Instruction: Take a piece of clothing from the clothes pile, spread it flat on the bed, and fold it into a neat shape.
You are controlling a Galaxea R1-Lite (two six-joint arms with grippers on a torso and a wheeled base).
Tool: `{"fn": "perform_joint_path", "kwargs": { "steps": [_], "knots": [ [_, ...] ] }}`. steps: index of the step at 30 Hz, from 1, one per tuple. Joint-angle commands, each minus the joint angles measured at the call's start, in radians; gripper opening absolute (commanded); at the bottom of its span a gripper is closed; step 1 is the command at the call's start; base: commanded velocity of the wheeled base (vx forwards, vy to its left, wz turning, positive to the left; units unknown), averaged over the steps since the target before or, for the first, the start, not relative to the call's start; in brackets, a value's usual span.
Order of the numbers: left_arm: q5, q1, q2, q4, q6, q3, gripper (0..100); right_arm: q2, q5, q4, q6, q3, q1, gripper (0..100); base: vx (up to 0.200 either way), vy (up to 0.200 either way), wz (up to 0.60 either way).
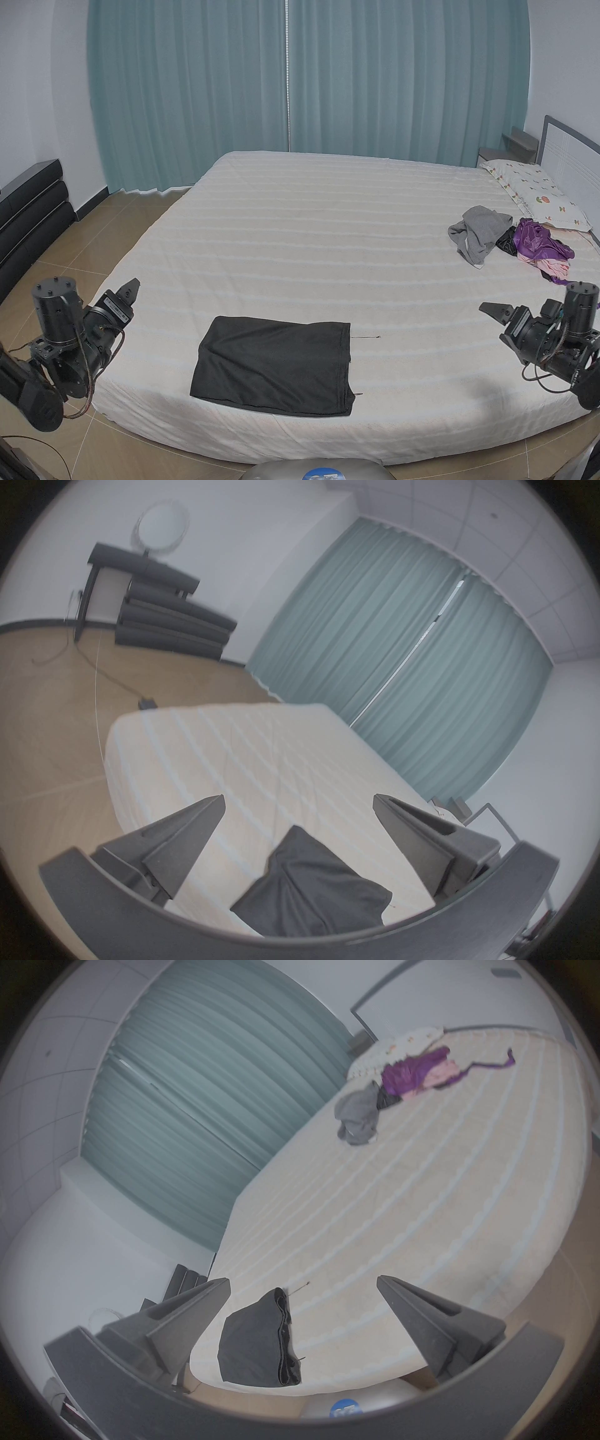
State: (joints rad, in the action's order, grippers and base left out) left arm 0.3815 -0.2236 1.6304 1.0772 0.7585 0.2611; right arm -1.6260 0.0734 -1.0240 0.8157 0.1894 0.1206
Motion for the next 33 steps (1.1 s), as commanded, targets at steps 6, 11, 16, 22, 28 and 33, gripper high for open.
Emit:
{"fn": "perform_joint_path", "kwargs": {
  "steps": [6,11,16,22,28,33],
  "knots": [
    [0.379,-0.25,-0.497,-0.143,-0.288,-0.062,100,0.721,-0.053,0.421,-0.257,-0.042,0.004,100,0.0,0.0,0.0],
    [0.439,-0.223,-0.595,-0.174,-0.344,-0.086,100,0.902,-0.064,0.61,-0.383,-0.041,-0.013,100,0.0,0.0,0.0],
    [0.473,-0.149,-0.756,-0.24,-0.462,-0.146,100,1.109,-0.072,0.786,-0.527,-0.037,-0.021,100,0.0,0.0,0.0],
    [0.473,0.024,-0.899,-0.244,-0.538,-0.152,100,1.224,-0.063,0.891,-0.572,-0.048,-0.024,100,0.0,0.0,0.0],
    [0.474,0.099,-1.083,-0.26,-0.659,-0.158,100,1.347,-0.061,0.915,-0.681,-0.047,-0.061,100,0.0,0.0,0.0],
    [0.473,0.182,-1.221,-0.324,-0.752,-0.158,100,1.428,-0.06,0.957,-0.736,-0.037,-0.088,100,0.0,0.0,0.0]
  ]
}}
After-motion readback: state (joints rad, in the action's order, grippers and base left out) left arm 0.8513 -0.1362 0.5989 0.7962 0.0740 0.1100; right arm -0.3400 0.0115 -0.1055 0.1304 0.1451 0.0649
